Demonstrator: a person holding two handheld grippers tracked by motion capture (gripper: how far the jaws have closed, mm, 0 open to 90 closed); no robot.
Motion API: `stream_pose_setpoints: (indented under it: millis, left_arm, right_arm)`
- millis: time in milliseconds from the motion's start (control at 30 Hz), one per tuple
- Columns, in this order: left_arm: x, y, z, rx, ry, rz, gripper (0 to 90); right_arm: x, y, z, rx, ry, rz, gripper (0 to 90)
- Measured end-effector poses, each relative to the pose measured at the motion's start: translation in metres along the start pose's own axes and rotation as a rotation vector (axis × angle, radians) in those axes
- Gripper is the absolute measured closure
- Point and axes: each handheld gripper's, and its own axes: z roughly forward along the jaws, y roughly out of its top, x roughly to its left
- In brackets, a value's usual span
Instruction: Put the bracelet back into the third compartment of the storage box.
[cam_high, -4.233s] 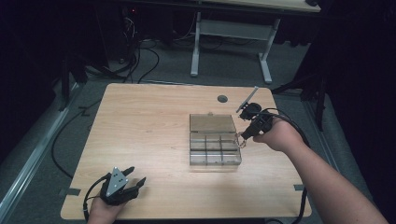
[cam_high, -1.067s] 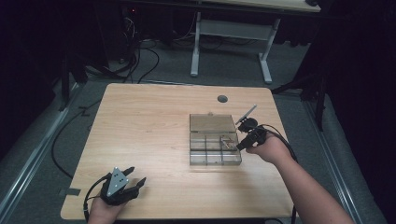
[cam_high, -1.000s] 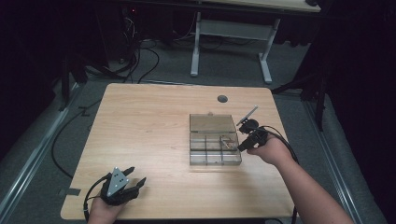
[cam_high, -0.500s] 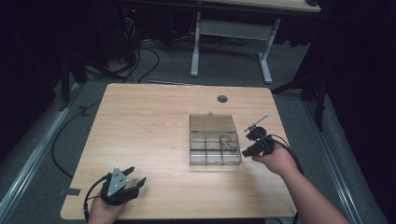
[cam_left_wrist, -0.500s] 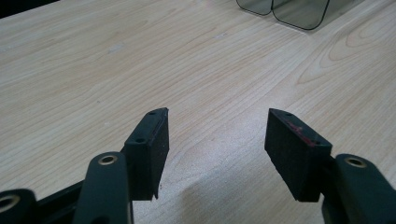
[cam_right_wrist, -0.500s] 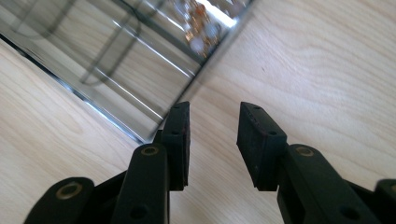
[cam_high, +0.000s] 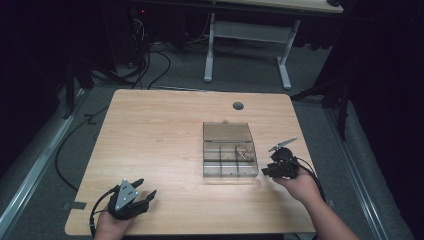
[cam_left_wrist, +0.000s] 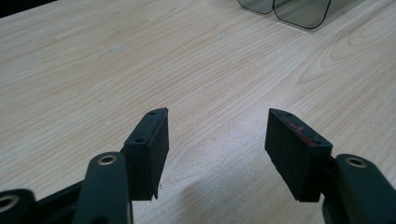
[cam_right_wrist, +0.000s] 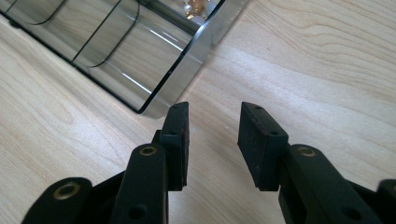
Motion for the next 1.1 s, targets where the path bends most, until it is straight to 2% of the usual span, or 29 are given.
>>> stream_pose_setpoints:
  millis: [233,333,367,400,433,467,500,633,667,700,733,767,800,833,867,1100]
  left_arm:
    - [0.0,0.0,0.0,-0.001,0.003,0.004,40.4]
    - [0.0,0.0,0.0,-0.001,0.005,0.005,40.4]
    - [0.0,0.0,0.0,-0.001,0.006,0.006,40.4]
    - [-0.001,0.0,0.0,-0.003,0.007,0.006,40.4]
    - [-0.001,0.0,0.0,-0.003,0.007,0.005,40.4]
    - [-0.001,0.0,0.0,-0.002,0.008,0.006,40.4]
    - [-0.001,0.0,0.0,-0.004,0.009,0.006,40.4]
    - [-0.001,0.0,0.0,-0.002,0.014,0.007,40.4]
    - [-0.001,0.0,0.0,-0.002,0.014,0.008,40.4]
    - [-0.001,0.0,0.0,-0.004,0.016,0.008,40.4]
    - [-0.002,0.0,0.0,-0.002,0.02,0.008,40.2]
    - [-0.002,0.0,0.0,-0.002,0.02,0.008,40.1]
    - [-0.002,0.0,0.0,-0.002,0.024,0.01,40.1]
    - [-0.002,0.0,0.0,-0.002,0.024,0.01,40.1]
    - [-0.002,0.0,0.001,0.001,0.027,0.014,40.1]
    - [-0.003,0.001,0.001,0.004,0.031,0.015,40.0]
  right_arm:
    - [0.011,-0.024,0.001,-0.121,-0.022,-0.017,60.9]
    - [0.015,-0.04,0.004,-0.198,-0.024,-0.012,59.1]
    - [0.015,-0.04,0.004,-0.198,-0.024,-0.012,59.1]
    - [0.017,-0.05,0.006,-0.246,-0.027,-0.001,58.4]
    - [0.017,-0.05,0.006,-0.246,-0.027,-0.001,58.4]
    - [0.019,-0.06,0.007,-0.287,-0.034,0.006,58.3]
    - [0.019,-0.06,0.007,-0.287,-0.034,0.006,58.3]
    - [0.023,-0.077,0.011,-0.373,-0.055,0.019,56.3]
    - [0.025,-0.085,0.014,-0.417,-0.067,0.021,55.5]
    - [0.025,-0.085,0.014,-0.417,-0.067,0.021,55.5]
    - [0.027,-0.092,0.017,-0.459,-0.073,0.028,54.8]
    - [0.027,-0.092,0.017,-0.459,-0.073,0.028,54.8]
    - [0.03,-0.096,0.016,-0.492,-0.084,0.021,53.8]
    - [0.03,-0.096,0.016,-0.492,-0.084,0.021,53.8]
    - [0.033,-0.103,0.011,-0.572,-0.103,0.008,54.0]
    - [0.031,-0.103,0.012,-0.54,-0.073,0.007,50.3]
